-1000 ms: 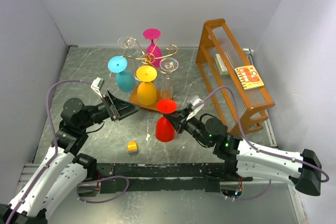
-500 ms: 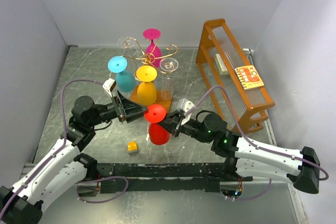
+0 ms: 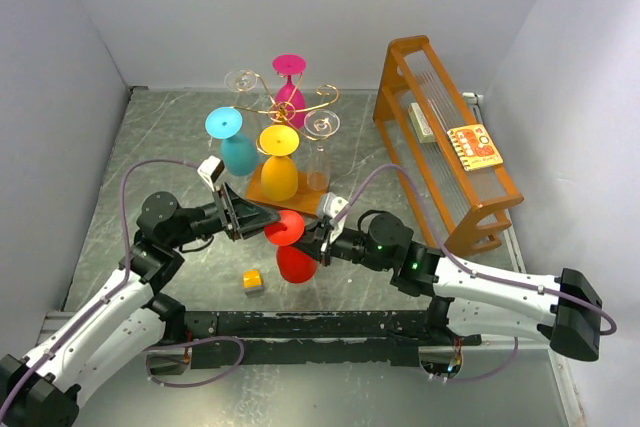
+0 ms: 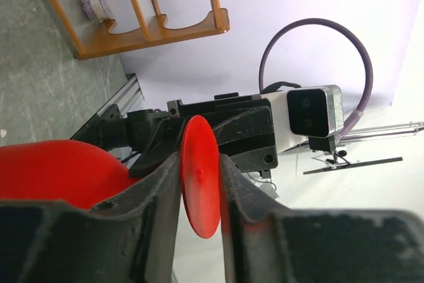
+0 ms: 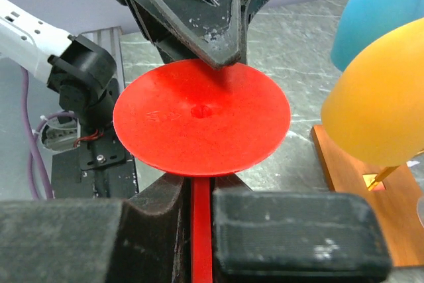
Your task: Place the wine glass upside down on the wine glass rack
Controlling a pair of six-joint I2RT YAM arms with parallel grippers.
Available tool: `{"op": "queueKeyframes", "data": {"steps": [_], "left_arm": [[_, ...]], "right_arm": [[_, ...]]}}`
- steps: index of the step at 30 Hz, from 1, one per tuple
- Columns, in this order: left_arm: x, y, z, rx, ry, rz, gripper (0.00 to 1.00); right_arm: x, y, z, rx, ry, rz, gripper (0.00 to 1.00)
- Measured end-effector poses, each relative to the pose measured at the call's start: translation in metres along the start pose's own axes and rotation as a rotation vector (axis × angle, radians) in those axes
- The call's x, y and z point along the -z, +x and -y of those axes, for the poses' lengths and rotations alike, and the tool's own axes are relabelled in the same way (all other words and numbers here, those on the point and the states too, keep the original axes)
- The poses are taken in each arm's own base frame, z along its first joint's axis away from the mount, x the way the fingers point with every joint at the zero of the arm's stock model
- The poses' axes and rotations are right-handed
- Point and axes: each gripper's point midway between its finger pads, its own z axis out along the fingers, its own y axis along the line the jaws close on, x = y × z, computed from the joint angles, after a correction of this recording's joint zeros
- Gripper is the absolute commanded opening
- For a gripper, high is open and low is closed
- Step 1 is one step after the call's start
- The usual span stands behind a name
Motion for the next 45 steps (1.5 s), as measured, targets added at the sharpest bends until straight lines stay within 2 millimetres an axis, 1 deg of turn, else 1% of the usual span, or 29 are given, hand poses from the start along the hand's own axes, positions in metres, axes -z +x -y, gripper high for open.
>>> {"op": "queueKeyframes", "data": {"steps": [3,5,7,8,10,11,12,13,15,16,17,20,22,25,28,33,37,41,45], "left_arm": [[0.001,0.002,0.003,-0.001,0.008,-0.007,0.25],[0.003,0.003,0.005,-0.007,0.016,-0.008,0.26],[0.004,0.005,0.008,-0.013,0.025,-0.01,0.3],[0.005,0.006,0.01,-0.017,0.03,-0.012,0.29],[0.006,0.007,0.011,-0.021,0.036,-0.017,0.21],[0.006,0.008,0.012,-0.023,0.037,-0.019,0.12],[0.007,0.008,0.012,-0.022,0.038,-0.022,0.08],[0.007,0.009,0.012,-0.017,0.038,-0.025,0.07],[0.007,0.009,0.012,-0.008,0.035,-0.025,0.07],[0.007,0.009,0.012,-0.006,0.033,-0.026,0.07],[0.007,0.01,0.012,-0.005,0.032,-0.028,0.07],[0.009,0.011,0.014,-0.026,0.039,-0.025,0.07],[0.011,0.012,0.016,-0.043,0.041,-0.023,0.07],[0.013,0.013,0.015,-0.061,0.034,-0.021,0.07],[0.014,0.014,0.01,-0.064,0.015,-0.02,0.07],[0.013,0.011,0.004,-0.081,-0.011,-0.004,0.07],[0.012,0.008,0.006,-0.099,-0.019,0.008,0.07],[0.012,0.007,0.007,-0.109,-0.019,0.012,0.07],[0.011,0.006,0.007,-0.112,-0.019,0.011,0.07]], "right_arm": [[-0.002,-0.005,-0.001,-0.004,-0.006,0.01,0.0],[-0.004,-0.011,-0.001,-0.007,-0.008,0.021,0.0],[-0.005,-0.015,-0.001,-0.011,-0.008,0.028,0.0],[-0.005,-0.016,-0.002,-0.015,-0.008,0.03,0.0],[-0.005,-0.016,-0.002,-0.022,-0.007,0.03,0.0],[-0.005,-0.016,-0.001,-0.024,-0.005,0.03,0.0],[-0.005,-0.016,-0.001,-0.028,-0.002,0.032,0.0],[-0.006,-0.016,0.0,-0.028,0.003,0.032,0.04],[-0.006,-0.016,0.001,-0.029,0.009,0.029,0.21],[-0.006,-0.016,0.001,-0.032,0.01,0.025,0.34],[-0.006,-0.016,0.0,-0.04,0.009,0.019,0.41],[-0.005,-0.015,-0.001,-0.085,0.008,-0.007,0.56],[-0.004,-0.011,-0.003,-0.123,0.011,-0.038,0.6],[0.001,-0.004,-0.005,-0.189,0.023,-0.084,0.63],[0.006,0.0,-0.01,-0.27,0.025,-0.131,0.64],[0.015,0.0,-0.02,-0.463,0.04,-0.194,0.64],[0.018,-0.004,-0.024,-0.622,0.071,-0.195,0.64],[0.025,-0.022,-0.022,-0.748,0.108,-0.125,0.64],[0.037,-0.047,-0.008,-0.847,0.18,0.001,0.63]]}}
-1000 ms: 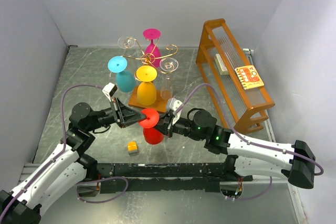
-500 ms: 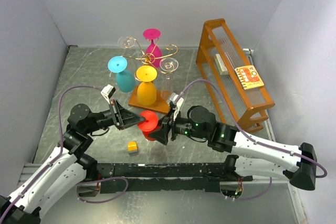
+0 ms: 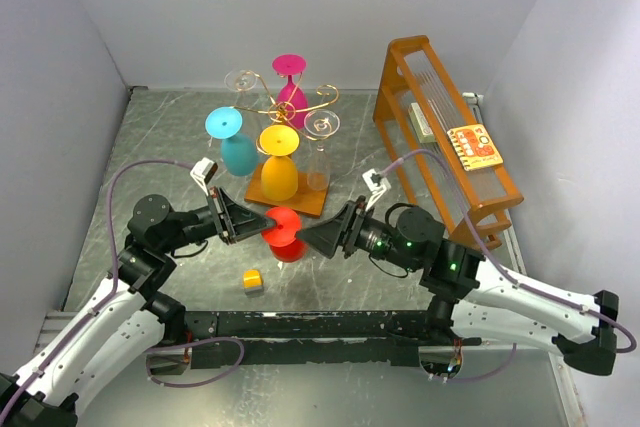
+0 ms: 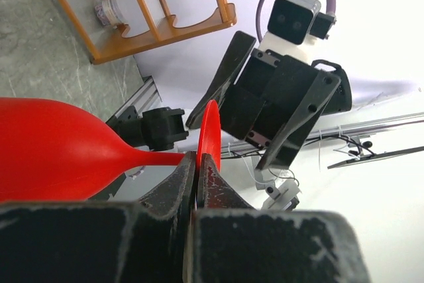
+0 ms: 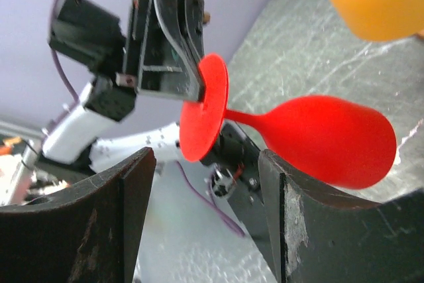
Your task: Place the wine glass upside down on the wine glass rack
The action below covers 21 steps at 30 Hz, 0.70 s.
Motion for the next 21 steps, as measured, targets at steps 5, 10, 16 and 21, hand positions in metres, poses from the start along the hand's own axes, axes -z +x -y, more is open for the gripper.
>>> {"op": "queueKeyframes", "data": {"steps": [5,10,16,21], "left_arm": [[0.0,0.0,0.002,-0.003,0.004,0.001,0.07],[0.0,0.0,0.003,-0.005,0.007,0.001,0.07],[0.001,0.0,0.004,-0.007,0.011,0.002,0.07],[0.001,0.0,0.004,-0.004,0.011,0.002,0.07]], "right_arm": [[0.001,-0.022,0.003,-0.087,0.048,0.109,0.61],[-0.013,-0.021,0.019,-0.109,0.143,0.113,0.57],[-0.023,-0.013,0.012,-0.105,0.099,0.076,0.36],[-0.024,-0.014,0.01,-0.131,0.09,0.079,0.23]]}}
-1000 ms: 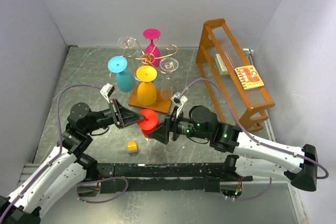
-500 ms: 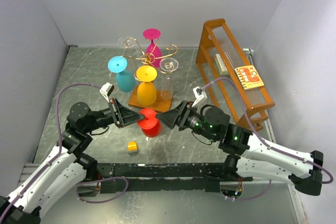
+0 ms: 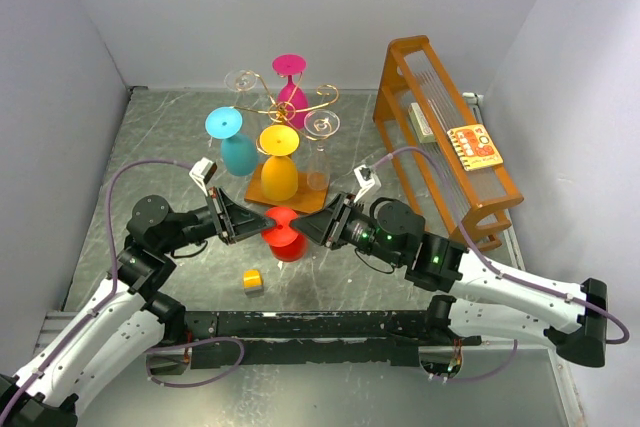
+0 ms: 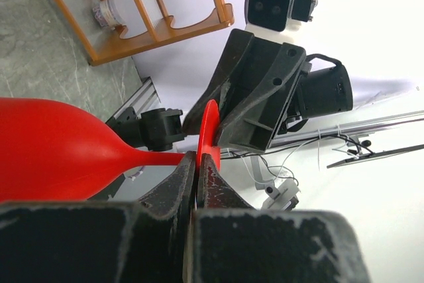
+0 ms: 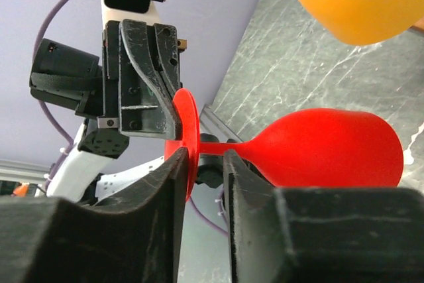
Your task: Place the wine glass upside down on the wine glass rack
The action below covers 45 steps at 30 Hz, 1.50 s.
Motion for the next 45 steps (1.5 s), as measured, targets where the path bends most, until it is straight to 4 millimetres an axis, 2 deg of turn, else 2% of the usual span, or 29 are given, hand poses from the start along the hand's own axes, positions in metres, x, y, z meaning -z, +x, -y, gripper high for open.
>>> {"op": "queueKeyframes", "data": {"steps": [9,11,14,17,21,26,29,33,35,37,41,45], "left_arm": [[-0.001,0.0,-0.002,0.002,-0.003,0.0,0.07],[-0.001,0.0,-0.002,0.002,-0.002,-0.002,0.07],[-0.001,0.001,-0.005,0.006,-0.009,-0.005,0.09],[-0.001,0.002,-0.01,0.013,-0.018,-0.005,0.21],[0.001,0.004,-0.01,0.0,-0.019,-0.007,0.47],[0.005,0.001,-0.015,-0.035,-0.083,0.016,0.68],[0.01,-0.012,-0.012,-0.097,-0.169,0.068,0.74],[0.022,-0.035,0.007,-0.222,-0.265,0.165,0.78],[0.031,-0.043,0.014,-0.275,-0.302,0.205,0.79],[0.038,-0.048,0.013,-0.31,-0.344,0.236,0.8],[0.051,-0.051,-0.003,-0.329,-0.434,0.264,0.8],[0.061,-0.052,-0.012,-0.339,-0.491,0.291,0.81]], "right_arm": [[-0.001,-0.005,0.002,-0.101,-0.017,-0.006,0.2],[-0.004,-0.003,0.001,-0.107,-0.026,-0.019,0.14],[-0.009,0.002,0.0,-0.114,-0.041,-0.046,0.0],[-0.011,0.006,0.001,-0.121,-0.042,-0.063,0.0],[-0.01,0.006,0.001,-0.121,-0.037,-0.064,0.0],[-0.002,0.005,0.022,-0.151,0.083,-0.076,0.0],[0.007,-0.007,0.038,-0.185,0.188,-0.057,0.0],[0.028,-0.022,0.064,-0.216,0.317,-0.006,0.0],[0.04,-0.032,0.07,-0.22,0.37,0.036,0.0],[0.052,-0.047,0.067,-0.217,0.392,0.091,0.0],[0.075,-0.086,0.047,-0.208,0.389,0.234,0.0],[0.089,-0.118,0.034,-0.189,0.385,0.359,0.0]]}}
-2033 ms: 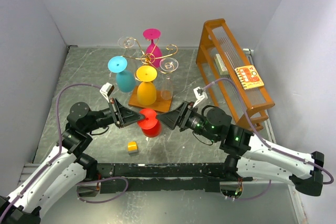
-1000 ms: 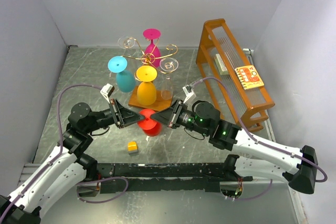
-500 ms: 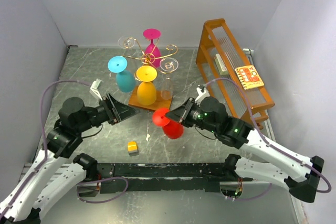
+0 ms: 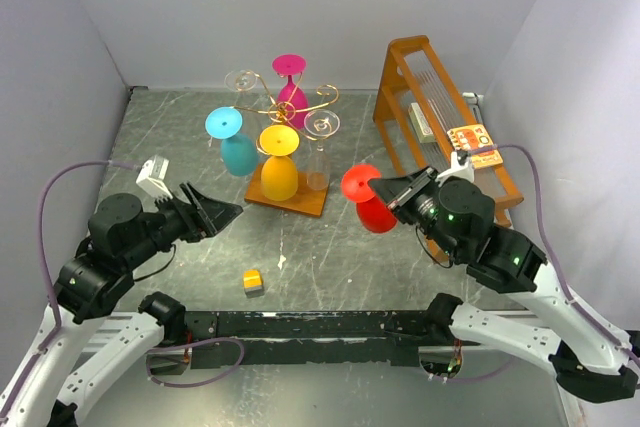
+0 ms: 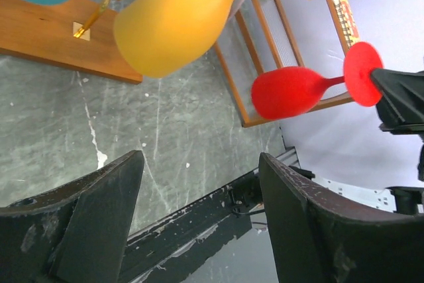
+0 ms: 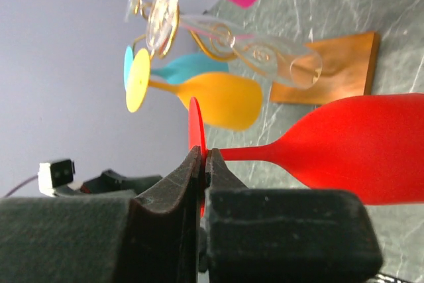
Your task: Place the wine glass upside down on the wine glass rack
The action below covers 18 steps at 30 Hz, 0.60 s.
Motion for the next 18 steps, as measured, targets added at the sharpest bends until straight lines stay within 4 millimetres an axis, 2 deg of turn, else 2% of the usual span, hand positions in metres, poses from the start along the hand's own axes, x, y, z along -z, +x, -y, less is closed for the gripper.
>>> {"op": "queueKeyframes", "data": {"steps": [8,13,18], "left_arm": [[0.007,-0.006,-0.012,-0.01,-0.06,0.052,0.8],[0.008,-0.008,-0.014,-0.01,-0.068,0.062,0.8],[0.006,-0.006,-0.018,-0.009,-0.082,0.061,0.79]], "right_arm": [[-0.015,-0.03,-0.013,0.11,0.05,0.136,0.0],[-0.027,-0.037,-0.019,0.173,0.052,0.188,0.0],[-0.048,-0.039,-0.028,0.193,0.046,0.223,0.0]]}}
